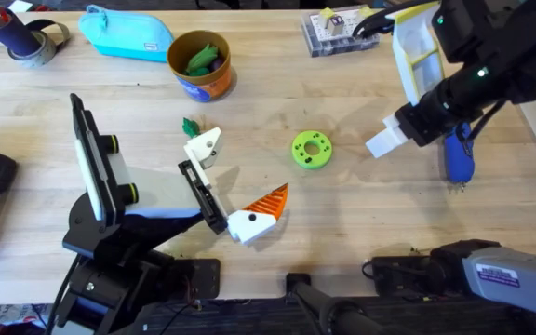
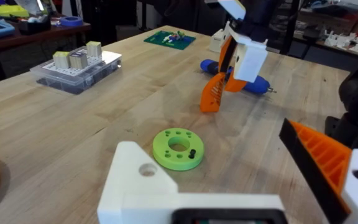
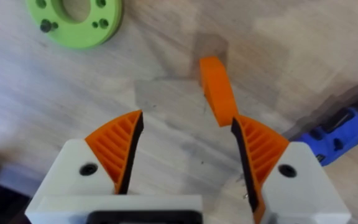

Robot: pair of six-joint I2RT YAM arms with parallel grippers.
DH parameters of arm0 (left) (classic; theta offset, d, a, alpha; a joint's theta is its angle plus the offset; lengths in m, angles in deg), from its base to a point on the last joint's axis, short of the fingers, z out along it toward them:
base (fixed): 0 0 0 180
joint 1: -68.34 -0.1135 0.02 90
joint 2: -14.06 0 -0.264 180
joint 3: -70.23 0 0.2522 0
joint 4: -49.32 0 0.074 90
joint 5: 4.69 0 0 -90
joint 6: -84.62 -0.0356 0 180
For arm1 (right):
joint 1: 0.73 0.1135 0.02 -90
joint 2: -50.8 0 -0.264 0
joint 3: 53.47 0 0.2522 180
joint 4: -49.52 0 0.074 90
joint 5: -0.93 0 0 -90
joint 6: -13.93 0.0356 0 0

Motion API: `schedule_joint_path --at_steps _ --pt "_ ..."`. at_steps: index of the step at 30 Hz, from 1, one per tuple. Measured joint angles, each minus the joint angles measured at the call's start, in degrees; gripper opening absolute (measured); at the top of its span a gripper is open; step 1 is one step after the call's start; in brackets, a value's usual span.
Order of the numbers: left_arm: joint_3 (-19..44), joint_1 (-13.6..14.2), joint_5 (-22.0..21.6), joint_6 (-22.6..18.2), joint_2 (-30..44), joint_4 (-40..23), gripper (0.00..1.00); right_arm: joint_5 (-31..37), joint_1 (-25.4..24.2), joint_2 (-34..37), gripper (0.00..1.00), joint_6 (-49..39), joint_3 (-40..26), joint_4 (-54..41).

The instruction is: Pick up the gripper from the table and insert it into the empty holder that is missing its gripper. Then pick up a screw, insert it into the mounting hole, and use the screwdriver to tighten it. Finally, clean up the table by picking up the vegetable and placing it into the bucket.

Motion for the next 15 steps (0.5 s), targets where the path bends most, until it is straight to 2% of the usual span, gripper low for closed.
schedule_joint_path --at_steps 15 --pt "0.5 0.1 -0.7 0.0 0.3 -0.2 0.99 -1.9 0.4 2.3 0.884 -1.8 -4.8 -2.6"
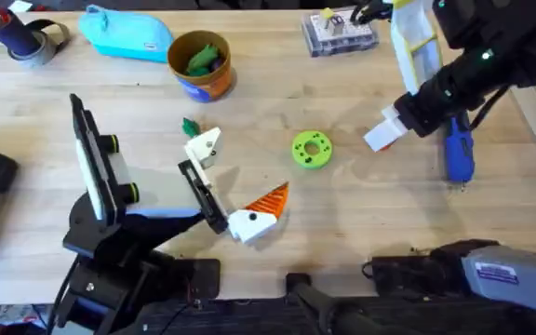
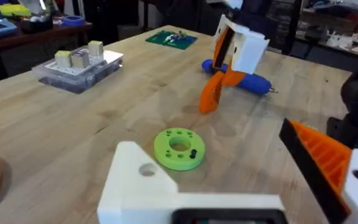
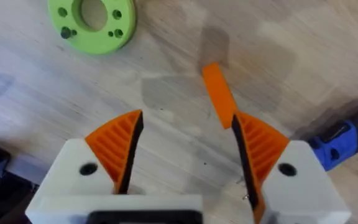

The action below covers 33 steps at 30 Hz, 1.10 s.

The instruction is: Pick up the gripper from the table and insert it into the empty holder that is missing its gripper. Then pick up a screw, insert it into the mounting hole, and use the screwdriver to tighten it. Finally, clean up the table by picking up the vegetable and placing it into the bucket.

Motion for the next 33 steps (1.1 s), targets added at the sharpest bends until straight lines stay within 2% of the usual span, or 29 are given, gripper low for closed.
schedule_joint_path --at_steps 6,13,24,26,29,33 --pt "0.0 0.0 0.0 0.0 0.0 0.0 0.99 0.8 0.0 0.0 0.884 -0.6 0.0 0.4" --pt "0.0 0.0 0.0 0.0 0.0 0.0 0.99 8.1 0.0 0.8 0.884 -4.1 0.0 2.4" --pt "0.0 0.0 0.0 0.0 0.0 0.0 0.99 10.8 0.0 8.9 0.884 -12.5 -0.1 2.4" --pt "0.0 0.0 0.0 0.0 0.0 0.0 0.99 10.9 0.0 10.7 0.822 -13.4 -0.1 2.5" --pt "0.0 0.0 0.0 0.0 0.0 0.0 0.99 11.0 0.0 13.1 0.573 -14.4 -0.1 2.6" --pt "0.0 0.0 0.0 0.0 0.0 0.0 0.99 11.1 0.0 14.3 0.437 -14.9 -0.1 2.8"
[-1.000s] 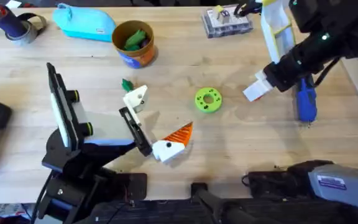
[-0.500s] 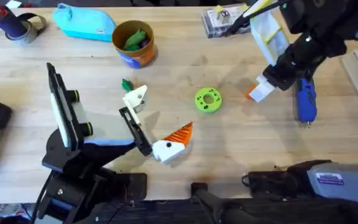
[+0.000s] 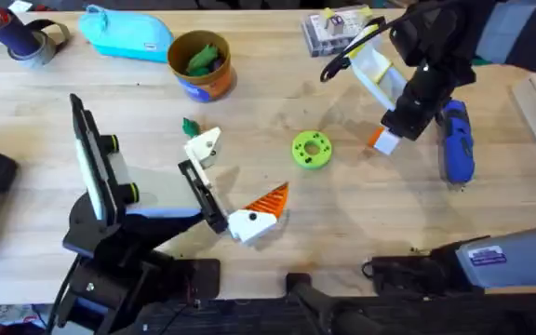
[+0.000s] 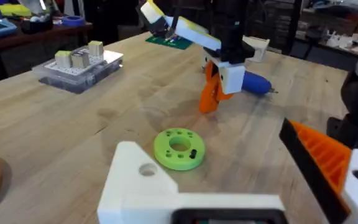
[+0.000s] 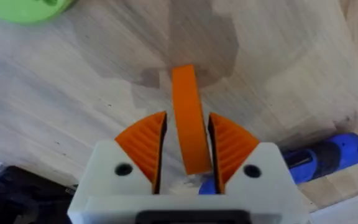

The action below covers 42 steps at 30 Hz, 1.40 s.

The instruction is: Pick up the gripper from the table and insert it into the empty holder that is missing its gripper. Then pick up a screw, insert it into the mounting hole, and use the screwdriver to tighten it. Finally, clean up the table by picking up the vegetable and placing it into the bucket.

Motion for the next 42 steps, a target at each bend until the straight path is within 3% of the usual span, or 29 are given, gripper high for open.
schedule_joint_path --at_steps 8,24,30,33,36,42 --pt "0.0 0.0 0.0 0.0 0.0 0.0 0.99 0.9 0.0 0.0 0.318 0.0 0.0 0.7" --pt "0.0 0.0 0.0 0.0 0.0 0.0 0.99 1.2 0.0 -1.4 0.357 -0.1 0.0 0.8" --pt "0.0 0.0 0.0 0.0 0.0 0.0 0.99 1.2 0.0 -4.0 0.328 -0.1 0.0 0.8" --pt "0.0 0.0 0.0 0.0 0.0 0.0 0.99 1.2 0.0 -4.0 0.231 -0.3 0.0 0.8" --pt "0.0 0.0 0.0 0.0 0.0 0.0 0.99 1.2 0.0 -4.0 0.024 -0.4 -0.2 0.7" --pt "0.0 0.0 0.0 0.0 0.0 0.0 0.99 1.2 0.0 -4.0 0.013 -0.4 -0.2 0.8"
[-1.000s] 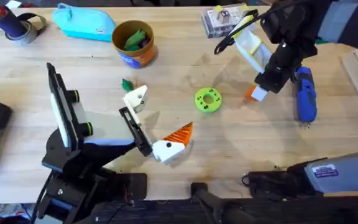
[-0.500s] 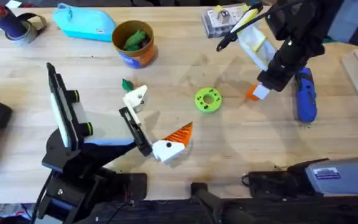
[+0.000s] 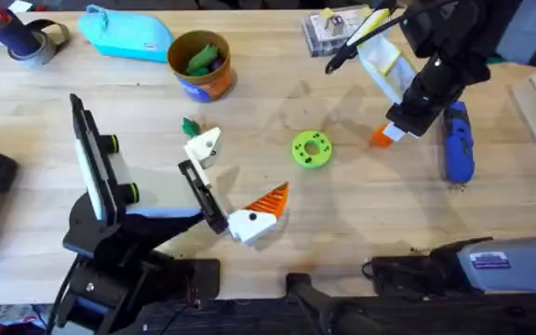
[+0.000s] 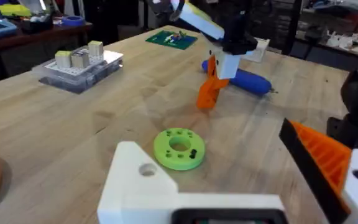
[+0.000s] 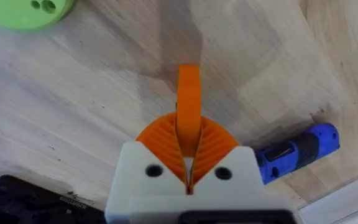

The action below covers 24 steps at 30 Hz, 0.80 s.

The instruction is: Pick up the gripper from the table and insert it into the empty holder that is missing its gripper. Then pick up a screw, insert it into the mounting hole, and use the screwdriver to tighten it. Finally, clean up the table by picking up the vegetable and placing it into the bucket.

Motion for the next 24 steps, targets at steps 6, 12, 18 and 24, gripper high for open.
schedule_joint_path --at_steps 6,12,18,24 --pt "0.0 0.0 0.0 0.0 0.0 0.0 0.99 -3.8 0.0 -2.1 0.01 0.4 0.0 0.8" --pt "0.0 0.0 0.0 0.0 0.0 0.0 0.99 -10.4 0.0 -11.9 0.01 1.4 -0.5 4.1" --pt "0.0 0.0 0.0 0.0 0.0 0.0 0.99 -16.8 0.0 -22.4 0.01 3.1 -1.0 5.3" --pt "0.0 0.0 0.0 0.0 0.0 0.0 0.99 -22.7 0.0 -30.2 0.009 4.4 -1.0 5.4"
